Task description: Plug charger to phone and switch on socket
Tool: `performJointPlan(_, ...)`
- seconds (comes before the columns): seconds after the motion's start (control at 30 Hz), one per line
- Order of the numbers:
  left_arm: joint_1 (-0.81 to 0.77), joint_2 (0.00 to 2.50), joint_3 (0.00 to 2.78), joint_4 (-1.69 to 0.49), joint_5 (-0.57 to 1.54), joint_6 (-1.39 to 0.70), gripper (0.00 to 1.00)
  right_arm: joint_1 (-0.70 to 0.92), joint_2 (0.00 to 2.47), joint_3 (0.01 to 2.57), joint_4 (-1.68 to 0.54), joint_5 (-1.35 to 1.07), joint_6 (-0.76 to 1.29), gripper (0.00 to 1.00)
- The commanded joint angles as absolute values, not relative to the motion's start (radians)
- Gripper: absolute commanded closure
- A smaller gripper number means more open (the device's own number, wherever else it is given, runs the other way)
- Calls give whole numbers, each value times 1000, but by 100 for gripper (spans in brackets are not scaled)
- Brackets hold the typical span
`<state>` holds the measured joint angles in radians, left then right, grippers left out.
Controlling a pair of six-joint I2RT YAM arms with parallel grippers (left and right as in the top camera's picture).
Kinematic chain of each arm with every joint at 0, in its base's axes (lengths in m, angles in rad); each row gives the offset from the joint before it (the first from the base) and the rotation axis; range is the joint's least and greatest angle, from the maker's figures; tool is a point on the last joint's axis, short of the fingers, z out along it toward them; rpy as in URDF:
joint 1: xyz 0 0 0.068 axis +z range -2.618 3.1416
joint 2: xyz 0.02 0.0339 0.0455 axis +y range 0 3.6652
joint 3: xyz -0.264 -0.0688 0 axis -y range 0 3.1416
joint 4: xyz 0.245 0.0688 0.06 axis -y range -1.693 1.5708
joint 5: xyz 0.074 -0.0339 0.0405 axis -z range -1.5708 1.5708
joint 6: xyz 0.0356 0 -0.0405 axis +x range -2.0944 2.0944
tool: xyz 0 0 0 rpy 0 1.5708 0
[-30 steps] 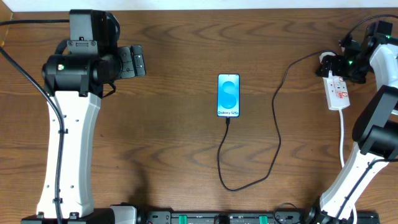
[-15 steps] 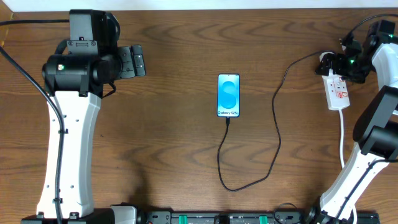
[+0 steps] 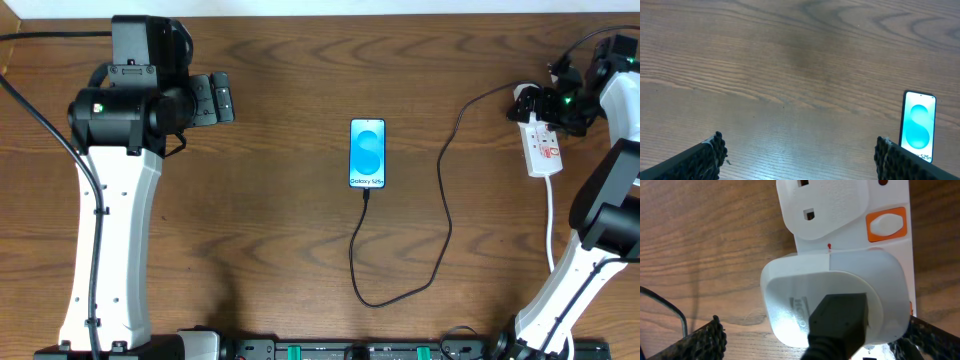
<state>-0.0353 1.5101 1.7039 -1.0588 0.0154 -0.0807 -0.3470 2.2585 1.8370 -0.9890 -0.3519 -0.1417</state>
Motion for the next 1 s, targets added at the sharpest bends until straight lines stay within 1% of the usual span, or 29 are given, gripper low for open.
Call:
performJointPlan(0.0, -32, 1509, 1706, -1061, -1, -75, 4, -321, 2289, 1780, -994, -490, -119, 1)
performJointPlan(0.23, -32, 1509, 1706, -1061, -1, -75, 4, -322, 2289, 1778, -986, -482, -120, 1)
performJointPlan(0.4, -32, 1509, 1706, -1061, -1, -75, 4, -328, 2289, 1829, -1000, -361, -75, 1)
performJointPlan(0.63, -32, 1509, 1706, -1061, -1, -75, 4, -350, 2283, 2027, -1154, -321, -71, 1)
performJointPlan(0.8, -32, 1509, 1706, -1062, -1, -75, 4, -350, 2282, 2195, -1281, -232, -38, 1)
performJointPlan(0.97, -32, 1509, 1706, -1061, -1, -75, 4, -345, 2281, 2310, -1378, -227, -37, 1)
